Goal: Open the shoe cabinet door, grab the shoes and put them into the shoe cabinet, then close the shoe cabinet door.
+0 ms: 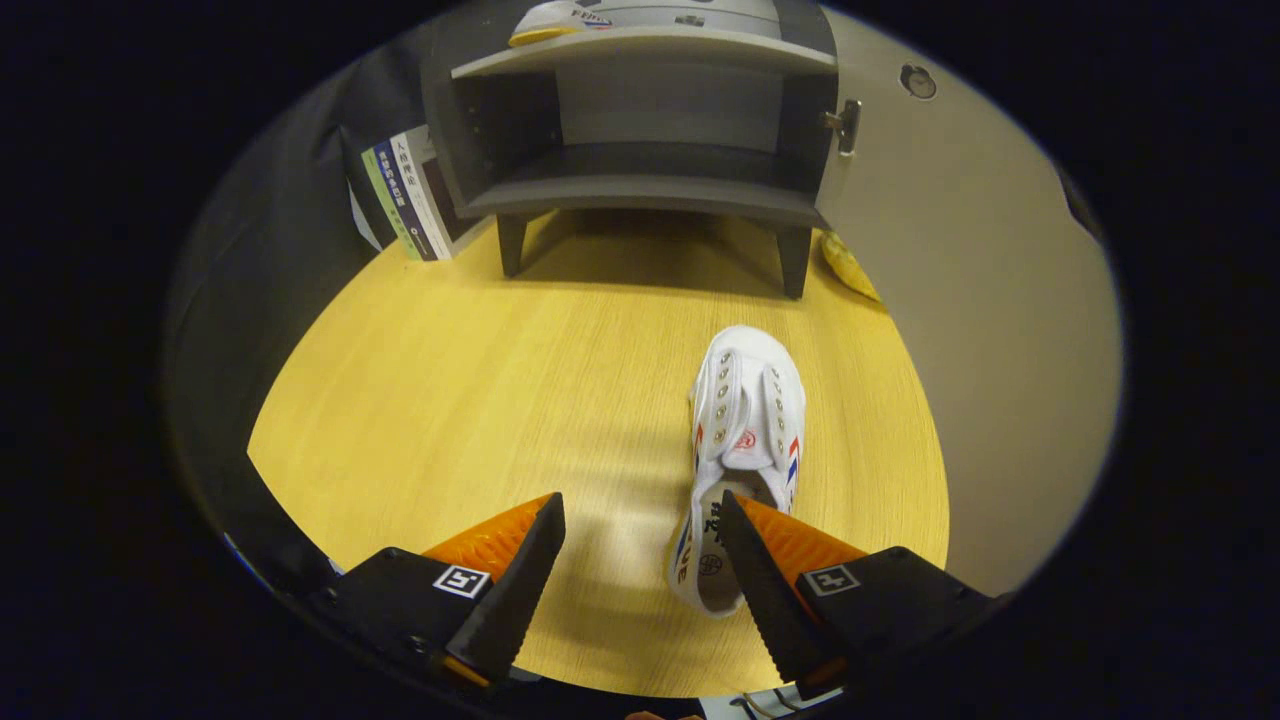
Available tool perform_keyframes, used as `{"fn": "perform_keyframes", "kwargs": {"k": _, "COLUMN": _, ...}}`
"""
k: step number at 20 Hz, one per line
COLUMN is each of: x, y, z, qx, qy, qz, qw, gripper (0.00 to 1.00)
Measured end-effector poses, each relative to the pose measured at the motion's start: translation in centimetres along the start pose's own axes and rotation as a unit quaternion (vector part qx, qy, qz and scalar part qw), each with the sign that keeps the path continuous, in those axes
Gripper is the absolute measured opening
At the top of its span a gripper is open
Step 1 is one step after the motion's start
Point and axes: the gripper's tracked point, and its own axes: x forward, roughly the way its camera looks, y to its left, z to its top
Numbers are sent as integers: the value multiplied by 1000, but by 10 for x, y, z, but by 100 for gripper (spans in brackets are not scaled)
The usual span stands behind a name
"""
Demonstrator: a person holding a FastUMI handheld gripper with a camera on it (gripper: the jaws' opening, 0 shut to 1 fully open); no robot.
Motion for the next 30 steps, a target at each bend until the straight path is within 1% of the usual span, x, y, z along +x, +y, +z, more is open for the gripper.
{"fn": "perform_keyframes", "kwargs": {"k": 3, "x": 20, "y": -4, "z": -7, "qx": -9, "qy": 19, "qz": -10, "qw": 1000, "gripper": 98}}
{"fn": "perform_keyframes", "kwargs": {"k": 5, "x": 31, "y": -7, "z": -2, "qx": -10, "qy": 14, "qz": -11, "qw": 1000, "gripper": 98}}
{"fn": "perform_keyframes", "kwargs": {"k": 7, "x": 44, "y": -12, "z": 6, "qx": -8, "qy": 3, "qz": -20, "qw": 1000, "gripper": 97}}
{"fn": "perform_keyframes", "kwargs": {"k": 8, "x": 49, "y": -9, "z": 8, "qx": -5, "qy": 0, "qz": -23, "qw": 1000, "gripper": 96}}
{"fn": "perform_keyframes", "kwargs": {"k": 9, "x": 54, "y": -12, "z": 9, "qx": -8, "qy": -5, "qz": -33, "qw": 999, "gripper": 95}}
{"fn": "perform_keyframes", "kwargs": {"k": 10, "x": 58, "y": -16, "z": 9, "qx": -18, "qy": -8, "qz": -47, "qw": 999, "gripper": 95}}
{"fn": "perform_keyframes", "kwargs": {"k": 12, "x": 64, "y": -19, "z": 14, "qx": -50, "qy": -13, "qz": -50, "qw": 997, "gripper": 96}}
{"fn": "perform_keyframes", "kwargs": {"k": 13, "x": 67, "y": -16, "z": 21, "qx": -57, "qy": -23, "qz": -44, "qw": 997, "gripper": 96}}
{"fn": "perform_keyframes", "kwargs": {"k": 16, "x": 74, "y": -25, "z": 30, "qx": -49, "qy": -30, "qz": -57, "qw": 997, "gripper": 62}}
{"fn": "perform_keyframes", "kwargs": {"k": 18, "x": 78, "y": -36, "z": 38, "qx": -45, "qy": -30, "qz": -73, "qw": 996, "gripper": 39}}
{"fn": "perform_keyframes", "kwargs": {"k": 20, "x": 79, "y": -34, "z": 39, "qx": -30, "qy": -26, "qz": -72, "qw": 997, "gripper": 16}}
{"fn": "perform_keyframes", "kwargs": {"k": 22, "x": 79, "y": -33, "z": 39, "qx": -37, "qy": -26, "qz": -67, "qw": 997, "gripper": 9}}
{"fn": "perform_keyframes", "kwargs": {"k": 23, "x": 78, "y": -33, "z": 39, "qx": -48, "qy": -27, "qz": -64, "qw": 996, "gripper": 10}}
{"fn": "perform_keyframes", "kwargs": {"k": 24, "x": 78, "y": -36, "z": 38, "qx": -55, "qy": -27, "qz": -65, "qw": 996, "gripper": 7}}
{"fn": "perform_keyframes", "kwargs": {"k": 26, "x": 74, "y": -37, "z": 39, "qx": -56, "qy": -32, "qz": -66, "qw": 996, "gripper": 7}}
{"fn": "perform_keyframes", "kwargs": {"k": 28, "x": 69, "y": -34, "z": 47, "qx": -67, "qy": -51, "qz": -67, "qw": 994, "gripper": 7}}
{"fn": "perform_keyframes", "kwargs": {"k": 30, "x": 65, "y": -27, "z": 52, "qx": -60, "qy": -60, "qz": -63, "qw": 994, "gripper": 7}}
